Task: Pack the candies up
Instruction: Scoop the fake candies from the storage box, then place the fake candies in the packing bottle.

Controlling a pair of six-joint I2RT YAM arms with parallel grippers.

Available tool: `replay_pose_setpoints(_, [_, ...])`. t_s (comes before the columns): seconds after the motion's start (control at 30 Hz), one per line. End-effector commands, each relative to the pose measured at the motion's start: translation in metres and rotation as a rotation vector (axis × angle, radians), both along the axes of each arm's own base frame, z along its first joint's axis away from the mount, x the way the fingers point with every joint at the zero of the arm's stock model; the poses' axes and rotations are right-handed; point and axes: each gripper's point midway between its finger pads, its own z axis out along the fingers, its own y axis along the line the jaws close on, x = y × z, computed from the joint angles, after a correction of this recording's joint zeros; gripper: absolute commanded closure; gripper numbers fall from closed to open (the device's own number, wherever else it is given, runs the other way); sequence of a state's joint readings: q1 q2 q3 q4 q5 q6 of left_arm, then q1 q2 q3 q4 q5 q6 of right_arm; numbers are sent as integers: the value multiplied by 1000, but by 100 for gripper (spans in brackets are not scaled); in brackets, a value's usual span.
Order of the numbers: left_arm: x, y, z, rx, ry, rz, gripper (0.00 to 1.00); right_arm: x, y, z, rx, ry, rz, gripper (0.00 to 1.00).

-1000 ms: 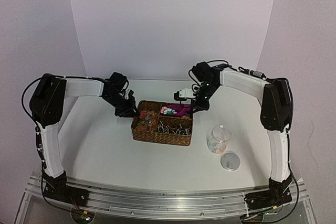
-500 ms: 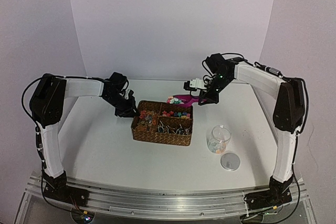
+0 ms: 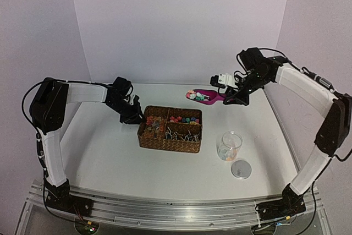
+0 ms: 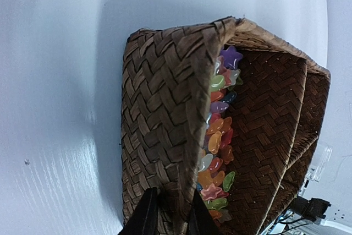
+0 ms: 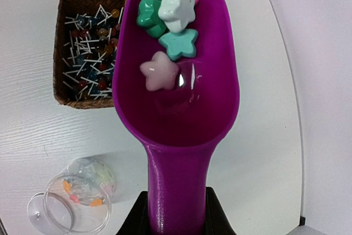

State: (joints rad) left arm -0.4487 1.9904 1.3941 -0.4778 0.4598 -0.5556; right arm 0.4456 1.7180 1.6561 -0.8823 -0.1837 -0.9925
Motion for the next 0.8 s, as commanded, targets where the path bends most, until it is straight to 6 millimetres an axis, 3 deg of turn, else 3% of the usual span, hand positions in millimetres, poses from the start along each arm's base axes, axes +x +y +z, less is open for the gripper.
replay_pose_setpoints(0.0, [-25, 1, 3, -38, 77, -3, 81, -23, -23, 18, 43, -19, -33, 100])
replay_pose_setpoints(0.47, [-43, -4, 0, -103, 139, -17, 77, -86, -100, 8, 29, -13, -158, 100])
replay_pose_setpoints(0.77, [-40, -6, 2, -109, 127, -17, 76, -127, -129, -6, -57, 7, -149, 100])
